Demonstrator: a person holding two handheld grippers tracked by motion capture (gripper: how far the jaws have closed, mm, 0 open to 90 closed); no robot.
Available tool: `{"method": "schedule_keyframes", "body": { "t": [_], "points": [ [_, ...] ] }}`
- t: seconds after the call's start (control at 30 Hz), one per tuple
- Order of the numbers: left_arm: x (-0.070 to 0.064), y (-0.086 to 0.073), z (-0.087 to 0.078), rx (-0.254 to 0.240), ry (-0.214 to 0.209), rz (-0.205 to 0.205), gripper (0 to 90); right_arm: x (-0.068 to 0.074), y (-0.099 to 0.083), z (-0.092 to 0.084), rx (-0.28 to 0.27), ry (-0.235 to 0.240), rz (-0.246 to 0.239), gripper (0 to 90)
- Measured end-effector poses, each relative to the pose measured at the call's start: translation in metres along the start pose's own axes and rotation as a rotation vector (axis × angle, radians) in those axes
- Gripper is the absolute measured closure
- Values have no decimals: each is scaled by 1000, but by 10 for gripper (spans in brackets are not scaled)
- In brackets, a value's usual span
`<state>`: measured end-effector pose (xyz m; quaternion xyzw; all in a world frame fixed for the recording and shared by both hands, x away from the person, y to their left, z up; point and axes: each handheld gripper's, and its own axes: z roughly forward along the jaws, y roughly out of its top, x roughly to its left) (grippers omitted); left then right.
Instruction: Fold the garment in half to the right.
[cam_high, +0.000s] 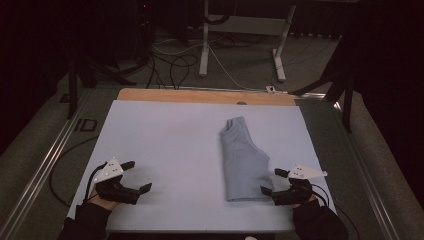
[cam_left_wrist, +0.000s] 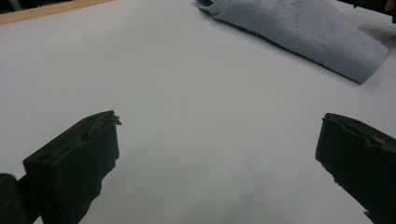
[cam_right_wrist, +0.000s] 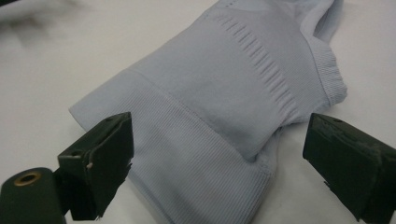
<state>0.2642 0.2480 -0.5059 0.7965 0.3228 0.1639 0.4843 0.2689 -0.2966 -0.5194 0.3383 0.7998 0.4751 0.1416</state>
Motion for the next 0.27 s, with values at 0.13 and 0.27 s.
{"method": "schedule_keyframes", "body": {
  "t": [0.13,0.27],
  "points": [
    [0,0,0,1,0,1,4,0,0,1,2,-2,4,90],
    [-1,0,0,0,1,-1,4,-1,-1,1,1,-10,4,90]
  ]
}}
